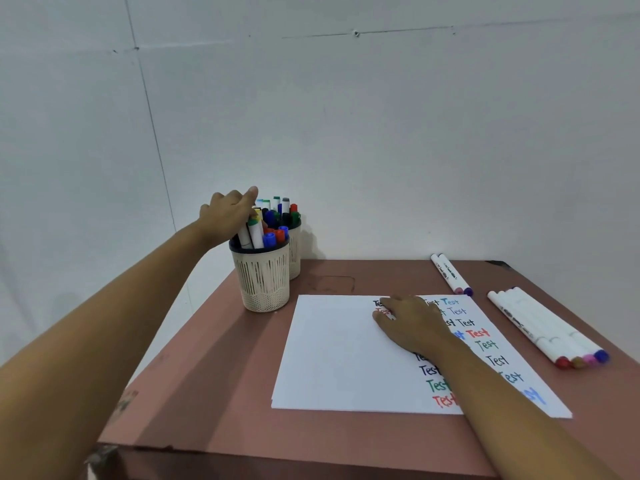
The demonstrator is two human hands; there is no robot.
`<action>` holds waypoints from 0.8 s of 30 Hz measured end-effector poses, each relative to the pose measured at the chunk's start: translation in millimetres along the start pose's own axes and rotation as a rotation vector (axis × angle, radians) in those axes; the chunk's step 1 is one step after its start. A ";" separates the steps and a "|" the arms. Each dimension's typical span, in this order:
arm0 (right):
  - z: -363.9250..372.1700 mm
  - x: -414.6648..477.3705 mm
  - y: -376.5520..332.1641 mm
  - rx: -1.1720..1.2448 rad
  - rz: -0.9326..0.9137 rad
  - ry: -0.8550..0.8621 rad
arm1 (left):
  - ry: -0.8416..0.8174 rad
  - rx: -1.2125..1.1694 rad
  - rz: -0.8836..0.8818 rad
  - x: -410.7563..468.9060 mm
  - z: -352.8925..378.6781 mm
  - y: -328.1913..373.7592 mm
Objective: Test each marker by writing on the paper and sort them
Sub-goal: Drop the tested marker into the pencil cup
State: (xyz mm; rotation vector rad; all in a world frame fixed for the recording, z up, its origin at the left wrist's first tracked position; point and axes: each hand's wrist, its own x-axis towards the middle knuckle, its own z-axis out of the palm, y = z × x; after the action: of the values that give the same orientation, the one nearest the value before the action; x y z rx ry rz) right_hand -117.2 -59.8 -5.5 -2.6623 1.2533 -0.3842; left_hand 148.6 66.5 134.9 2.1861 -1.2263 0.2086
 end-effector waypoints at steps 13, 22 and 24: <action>-16.3 -3.9 -4.9 0.148 0.105 0.156 | 0.064 -0.185 0.422 -61.6 70.5 73.8; -41.8 13.8 25.7 -0.110 0.215 0.286 | -0.289 0.026 0.254 -87.7 149.9 45.3; -45.7 17.8 39.7 -0.205 0.232 0.323 | -0.275 0.046 0.270 -89.4 152.7 43.8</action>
State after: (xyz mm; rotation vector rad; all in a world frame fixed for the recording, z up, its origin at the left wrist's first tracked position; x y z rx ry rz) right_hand -149.1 -100.8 30.3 -2.6484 1.7624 -0.7064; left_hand 39.3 25.1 -5.0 2.1330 -1.6867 0.0462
